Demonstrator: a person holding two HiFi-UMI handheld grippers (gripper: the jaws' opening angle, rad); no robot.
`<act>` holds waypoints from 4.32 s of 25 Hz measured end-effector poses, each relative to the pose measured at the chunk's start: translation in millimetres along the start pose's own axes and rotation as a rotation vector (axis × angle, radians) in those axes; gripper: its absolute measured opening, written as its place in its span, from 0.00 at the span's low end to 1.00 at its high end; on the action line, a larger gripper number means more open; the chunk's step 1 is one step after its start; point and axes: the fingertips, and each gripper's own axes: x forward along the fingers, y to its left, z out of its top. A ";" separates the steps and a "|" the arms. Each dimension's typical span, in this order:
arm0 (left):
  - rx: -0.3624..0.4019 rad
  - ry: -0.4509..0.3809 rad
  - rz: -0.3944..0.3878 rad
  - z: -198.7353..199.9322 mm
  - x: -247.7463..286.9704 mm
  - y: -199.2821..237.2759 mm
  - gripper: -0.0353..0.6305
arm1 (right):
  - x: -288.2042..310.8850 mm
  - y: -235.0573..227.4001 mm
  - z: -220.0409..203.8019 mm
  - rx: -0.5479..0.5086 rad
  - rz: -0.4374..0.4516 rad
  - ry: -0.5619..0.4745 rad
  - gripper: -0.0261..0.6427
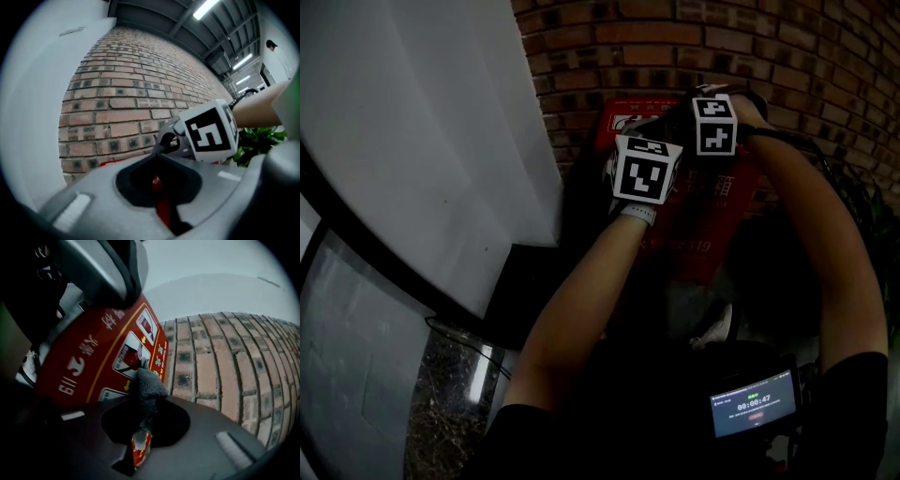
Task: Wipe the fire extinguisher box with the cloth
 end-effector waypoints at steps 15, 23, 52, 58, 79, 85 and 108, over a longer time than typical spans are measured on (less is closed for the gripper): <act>-0.038 0.050 -0.010 -10.5 -0.9 -7.7 0.06 | -62.6 37.9 23.4 0.029 0.044 -0.117 0.07; -0.021 0.041 -0.009 -10.8 1.5 -9.9 0.06 | -84.8 49.0 22.8 0.032 0.033 -0.152 0.07; -0.003 0.038 -0.036 -14.5 0.8 -9.5 0.06 | 14.9 -27.4 -49.1 0.095 -0.043 0.031 0.07; -0.034 0.030 -0.045 -13.8 -3.3 -12.3 0.06 | 20.9 -6.3 -50.2 0.081 -0.003 0.032 0.07; -0.047 0.073 -0.022 -12.2 -4.0 -11.4 0.06 | -66.6 46.5 -13.3 0.055 0.067 -0.048 0.07; -0.037 0.085 0.006 -13.8 -1.2 -10.0 0.06 | -90.5 58.6 -9.1 0.076 0.074 -0.064 0.07; -0.022 0.007 0.017 -9.9 -7.4 -14.6 0.06 | -61.5 0.6 -84.8 0.182 -0.074 0.028 0.07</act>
